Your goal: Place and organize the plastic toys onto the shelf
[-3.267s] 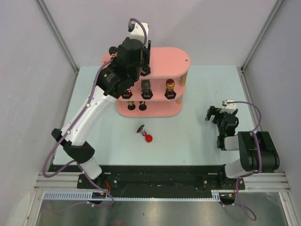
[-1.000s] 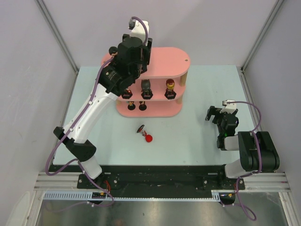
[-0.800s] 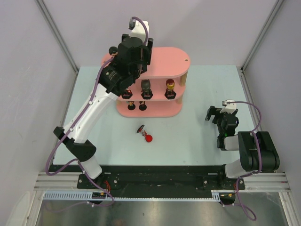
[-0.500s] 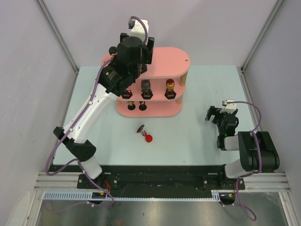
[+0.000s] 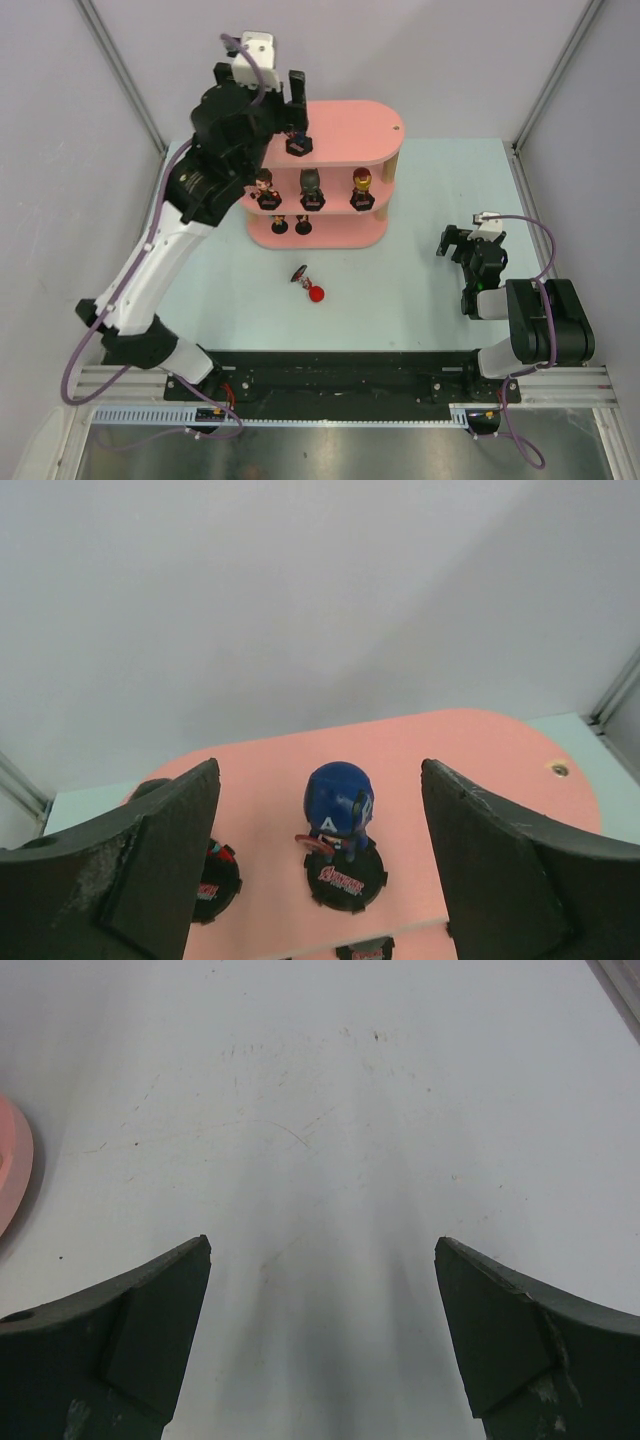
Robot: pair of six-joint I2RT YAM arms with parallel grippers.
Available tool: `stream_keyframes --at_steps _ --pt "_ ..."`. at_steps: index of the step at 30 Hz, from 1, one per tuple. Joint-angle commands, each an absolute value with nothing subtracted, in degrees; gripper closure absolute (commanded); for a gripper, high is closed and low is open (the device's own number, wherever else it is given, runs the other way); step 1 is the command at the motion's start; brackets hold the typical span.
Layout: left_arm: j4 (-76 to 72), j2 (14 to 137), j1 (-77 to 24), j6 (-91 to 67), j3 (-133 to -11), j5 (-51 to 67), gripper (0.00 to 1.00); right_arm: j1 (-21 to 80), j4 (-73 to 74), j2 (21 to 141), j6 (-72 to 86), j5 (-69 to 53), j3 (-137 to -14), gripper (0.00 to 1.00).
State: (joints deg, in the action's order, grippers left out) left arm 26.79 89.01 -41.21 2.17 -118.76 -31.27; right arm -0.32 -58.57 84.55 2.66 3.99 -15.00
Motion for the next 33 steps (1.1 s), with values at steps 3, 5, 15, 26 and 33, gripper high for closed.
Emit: stream_keyframes --at_steps 3,5,15,26,33 --pt "17.9 75.8 -41.0 2.1 -112.3 -26.0 0.14 -0.2 -60.3 84.8 1.6 3.8 -16.3 0.00" --pt "17.3 73.7 -41.0 1.8 -109.9 -25.5 0.14 -0.2 -60.3 84.8 1.6 3.9 -16.3 0.00" --pt "16.1 62.7 -41.0 0.4 -98.3 -22.8 0.12 -0.2 -59.5 83.6 2.2 6.4 -16.8 0.00" --pt "19.4 60.0 -41.0 0.4 -99.8 -23.2 0.11 3.4 -23.6 58.8 18.5 17.7 -26.5 0.00" --pt "21.4 56.9 -41.0 -3.4 -95.1 -22.7 0.10 9.1 -11.4 49.8 24.2 16.3 -29.7 0.00"
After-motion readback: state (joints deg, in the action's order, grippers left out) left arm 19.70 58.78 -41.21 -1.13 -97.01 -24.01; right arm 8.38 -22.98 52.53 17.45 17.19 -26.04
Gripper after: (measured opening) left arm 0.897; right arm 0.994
